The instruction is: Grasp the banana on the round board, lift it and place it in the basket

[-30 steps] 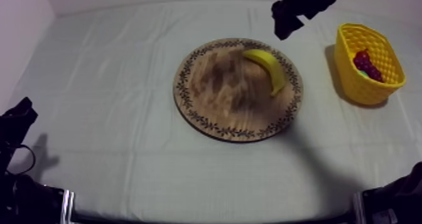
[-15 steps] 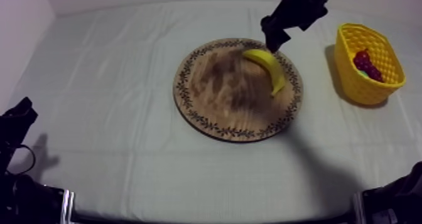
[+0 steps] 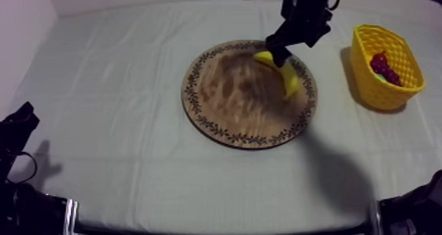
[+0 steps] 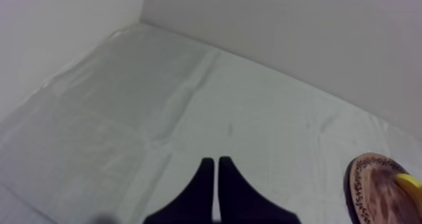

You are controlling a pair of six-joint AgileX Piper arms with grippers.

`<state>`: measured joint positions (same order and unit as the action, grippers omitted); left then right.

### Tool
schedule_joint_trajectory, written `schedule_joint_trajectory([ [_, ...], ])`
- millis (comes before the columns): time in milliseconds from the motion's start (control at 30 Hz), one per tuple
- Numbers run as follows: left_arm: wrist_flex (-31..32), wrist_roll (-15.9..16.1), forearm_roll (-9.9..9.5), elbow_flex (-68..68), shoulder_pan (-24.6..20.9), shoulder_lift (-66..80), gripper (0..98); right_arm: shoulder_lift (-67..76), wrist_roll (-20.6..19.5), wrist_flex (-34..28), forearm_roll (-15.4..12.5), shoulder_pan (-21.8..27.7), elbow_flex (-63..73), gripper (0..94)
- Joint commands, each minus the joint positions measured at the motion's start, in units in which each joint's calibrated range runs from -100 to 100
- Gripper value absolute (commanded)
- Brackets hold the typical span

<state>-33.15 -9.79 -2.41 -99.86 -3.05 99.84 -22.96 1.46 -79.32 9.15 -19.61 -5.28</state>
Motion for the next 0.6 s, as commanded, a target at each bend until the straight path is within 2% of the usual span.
schedule_joint_trajectory([
  [0, 0.01, 0.0, -0.01, -0.03, -0.02, -0.02, 0.1, -1.94, -0.2, 0.92, 0.3, 0.0, 0.56, 80.1],
  [567, 0.01, 0.0, -0.01, -0.03, -0.02, -0.02, 0.1, -14.15, -3.8, 7.08, 2.49, 0.18, 5.84, 74.9],
])
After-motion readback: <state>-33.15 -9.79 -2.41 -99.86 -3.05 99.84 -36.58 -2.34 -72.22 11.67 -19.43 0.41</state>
